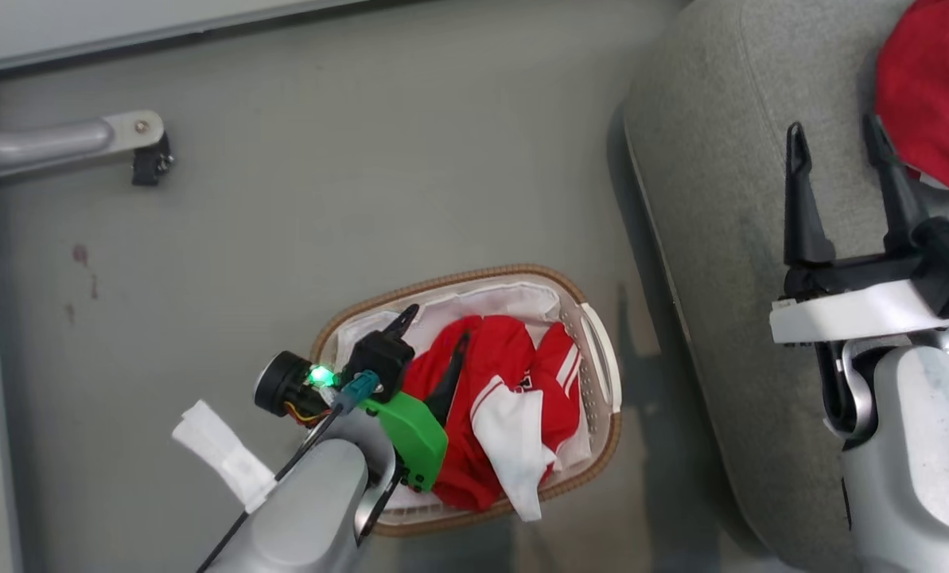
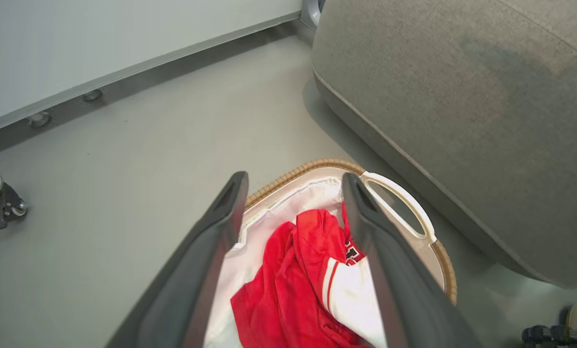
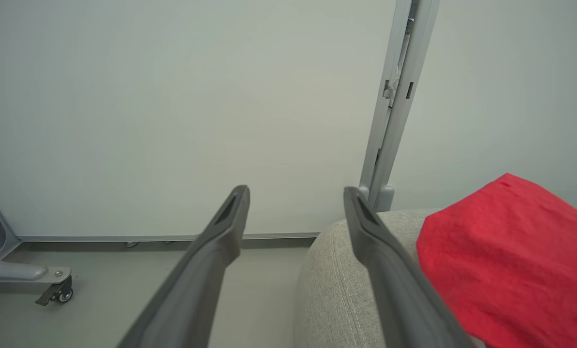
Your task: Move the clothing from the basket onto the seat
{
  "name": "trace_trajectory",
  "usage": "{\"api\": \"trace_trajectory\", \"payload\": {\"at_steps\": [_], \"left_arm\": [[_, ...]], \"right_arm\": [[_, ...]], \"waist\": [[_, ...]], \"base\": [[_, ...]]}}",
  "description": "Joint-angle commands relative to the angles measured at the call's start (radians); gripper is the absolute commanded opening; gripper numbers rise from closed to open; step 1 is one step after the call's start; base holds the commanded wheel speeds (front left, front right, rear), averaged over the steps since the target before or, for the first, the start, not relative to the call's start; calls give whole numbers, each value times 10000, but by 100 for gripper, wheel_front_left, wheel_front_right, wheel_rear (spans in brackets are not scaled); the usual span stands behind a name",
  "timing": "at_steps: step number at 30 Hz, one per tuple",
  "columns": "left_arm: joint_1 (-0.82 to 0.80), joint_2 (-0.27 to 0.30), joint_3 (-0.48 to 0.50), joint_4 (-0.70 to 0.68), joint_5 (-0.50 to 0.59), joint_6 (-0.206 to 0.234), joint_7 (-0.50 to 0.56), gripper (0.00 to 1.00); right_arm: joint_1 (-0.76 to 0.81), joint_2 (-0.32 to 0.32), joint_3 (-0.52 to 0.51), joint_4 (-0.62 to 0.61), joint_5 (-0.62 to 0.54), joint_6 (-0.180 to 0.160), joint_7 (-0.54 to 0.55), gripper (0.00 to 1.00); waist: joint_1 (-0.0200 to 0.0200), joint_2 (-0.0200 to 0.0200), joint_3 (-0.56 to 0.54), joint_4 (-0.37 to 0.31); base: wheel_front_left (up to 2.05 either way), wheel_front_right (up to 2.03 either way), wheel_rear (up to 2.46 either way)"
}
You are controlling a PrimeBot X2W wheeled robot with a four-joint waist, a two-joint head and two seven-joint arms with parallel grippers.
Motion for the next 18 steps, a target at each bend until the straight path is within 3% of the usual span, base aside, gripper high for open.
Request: {"api": "trace_trajectory", "payload": {"at_steps": [1, 11, 18], "left_arm": [[-483, 76, -290, 391, -92, -43, 116, 100], [-1680, 79, -2262, 2358, -421, -83, 676, 100], [-2391, 76, -2794, 3231, -809, -88, 736, 100]], "right_arm": [[-295, -19, 35, -240, 3, -10, -21, 100], [-1007, -16, 496, -1112, 425, -10, -21, 100], [-1295, -18, 677, -1480, 673, -10, -21, 100]], "waist": [[0, 0, 1900, -895], [0, 0, 3606, -1625], [0, 0, 4470, -1923]], "base": [[0, 0, 0], [0, 0, 0], [0, 0, 0]]}}
